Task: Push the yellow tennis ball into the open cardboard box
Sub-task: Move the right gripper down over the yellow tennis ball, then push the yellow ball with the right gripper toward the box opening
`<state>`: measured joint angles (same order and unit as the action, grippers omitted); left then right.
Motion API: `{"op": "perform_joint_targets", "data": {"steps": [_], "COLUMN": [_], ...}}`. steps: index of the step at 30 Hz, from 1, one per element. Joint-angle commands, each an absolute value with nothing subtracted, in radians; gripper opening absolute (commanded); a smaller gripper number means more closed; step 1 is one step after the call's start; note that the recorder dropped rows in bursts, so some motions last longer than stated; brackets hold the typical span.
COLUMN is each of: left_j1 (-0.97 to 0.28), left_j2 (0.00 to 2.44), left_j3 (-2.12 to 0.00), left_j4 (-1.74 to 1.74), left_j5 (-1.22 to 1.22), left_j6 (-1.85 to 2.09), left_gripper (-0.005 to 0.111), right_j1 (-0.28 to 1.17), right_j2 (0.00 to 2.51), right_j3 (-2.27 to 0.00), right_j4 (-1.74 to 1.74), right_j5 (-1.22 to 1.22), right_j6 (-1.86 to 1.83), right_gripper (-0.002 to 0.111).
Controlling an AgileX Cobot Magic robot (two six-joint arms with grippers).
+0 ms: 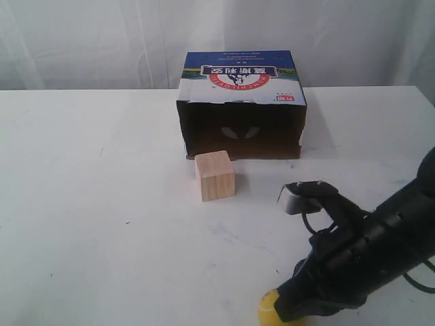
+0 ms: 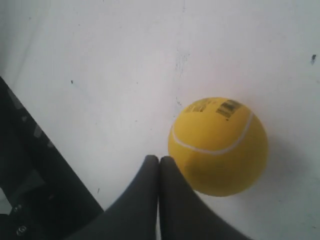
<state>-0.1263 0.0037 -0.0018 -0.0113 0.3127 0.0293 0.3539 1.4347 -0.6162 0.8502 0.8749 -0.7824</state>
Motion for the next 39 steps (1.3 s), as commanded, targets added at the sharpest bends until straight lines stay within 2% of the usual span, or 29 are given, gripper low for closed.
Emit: {"op": "perform_joint_targets", "data": {"steps": [1,17,22,26,29,39], "left_j1": [-0.133,-0.133,-0.133,-0.133,-0.133,-0.133], "left_j2": [0.000,0.000,0.000,0.000,0.000,0.000], "left_j3": [0.000,0.000,0.000,0.000,0.000,0.000], "left_j4": [-0.025,-0.025,-0.025,-0.025,-0.025,-0.025], "left_j5": [0.341,0.341,0.341,0.341,0.341,0.341], "left_j6": [0.030,0.030,0.030,0.030,0.030,0.030], "left_gripper": [0.000,0.000,0.000,0.000,0.000,0.000], "right_j1": [0.396,0.401,0.401,0.401,0.401,0.401], "right_j2": [1.462,1.513,1.476,1.422,1.424,1.438], "right_j3": [-0.604,-0.607,-0.674,-0.707,-0.671,-0.542], "right_j4": [0.865,0.865,0.859,0.859,0.857,0.845], "right_j5": [0.786,0.321,0.289,0.352,0.355,0.148], "right_j6": [-0.812,-0.812,-0.862,-0.844,-0.800,-0.800], "right_gripper": [0.000,0.000,0.000,0.000,0.000,0.000]}}
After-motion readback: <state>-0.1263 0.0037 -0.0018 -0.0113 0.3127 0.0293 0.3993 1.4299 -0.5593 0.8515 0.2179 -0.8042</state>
